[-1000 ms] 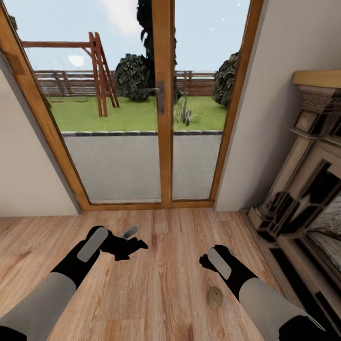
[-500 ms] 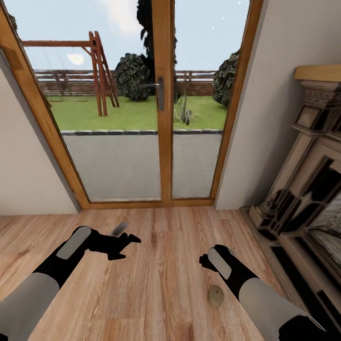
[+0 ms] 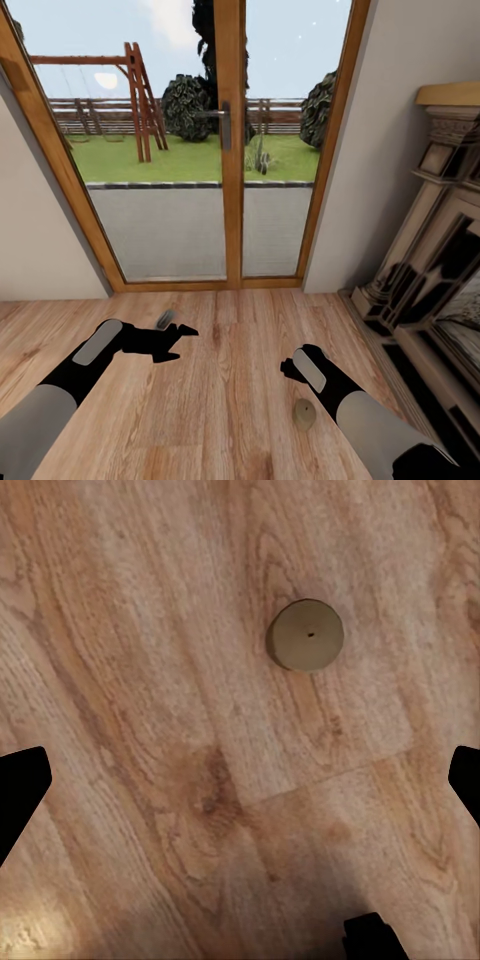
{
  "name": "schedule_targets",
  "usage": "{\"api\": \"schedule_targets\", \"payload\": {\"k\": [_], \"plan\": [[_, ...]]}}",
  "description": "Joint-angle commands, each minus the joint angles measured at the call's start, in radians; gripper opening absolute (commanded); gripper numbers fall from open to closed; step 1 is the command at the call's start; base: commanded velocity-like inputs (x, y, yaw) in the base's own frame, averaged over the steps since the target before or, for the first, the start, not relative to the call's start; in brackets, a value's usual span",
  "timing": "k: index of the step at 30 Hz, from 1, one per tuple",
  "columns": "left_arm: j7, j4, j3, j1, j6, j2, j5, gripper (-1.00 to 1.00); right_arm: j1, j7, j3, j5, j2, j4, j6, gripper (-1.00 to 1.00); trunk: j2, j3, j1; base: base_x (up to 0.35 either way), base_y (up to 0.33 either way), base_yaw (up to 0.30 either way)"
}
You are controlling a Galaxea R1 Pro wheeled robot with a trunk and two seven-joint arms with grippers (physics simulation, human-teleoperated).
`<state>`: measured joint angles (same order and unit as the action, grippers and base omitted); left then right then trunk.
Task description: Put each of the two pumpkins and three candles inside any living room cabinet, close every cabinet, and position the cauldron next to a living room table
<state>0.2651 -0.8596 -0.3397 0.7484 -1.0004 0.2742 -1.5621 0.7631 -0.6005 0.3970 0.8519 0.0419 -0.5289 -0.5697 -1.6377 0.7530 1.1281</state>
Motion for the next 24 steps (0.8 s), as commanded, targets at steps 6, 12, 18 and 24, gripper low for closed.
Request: {"api": "schedule_targets", "payload": {"k": [6,12,18,24], "plan": [[-0.027,0.005,-0.005,0.001,0.0,0.014,-0.012,1.0,0.001,-0.01,0.006,0.005,-0.001,0.0,-0.006,1.0,-0.043,0.02,0.023,0.0,0.0,0.0],[-0.03,0.005,-0.005,0.001,0.0,0.015,-0.013,1.0,0.001,-0.013,0.006,0.005,-0.002,0.0,-0.007,1.0,-0.085,0.039,0.046,0.0,0.0,0.0],[-0.03,0.005,-0.005,0.001,0.0,0.016,-0.015,1.0,0.001,-0.019,0.005,0.008,-0.024,0.001,-0.006,1.0,-0.127,0.057,0.069,0.0,0.0,0.0],[-0.03,-0.003,-0.005,0.001,0.0,0.014,-0.015,1.0,0.001,-0.019,0.002,0.009,-0.049,0.001,0.005,1.0,-0.169,0.076,0.092,0.0,0.0,0.0]]}}
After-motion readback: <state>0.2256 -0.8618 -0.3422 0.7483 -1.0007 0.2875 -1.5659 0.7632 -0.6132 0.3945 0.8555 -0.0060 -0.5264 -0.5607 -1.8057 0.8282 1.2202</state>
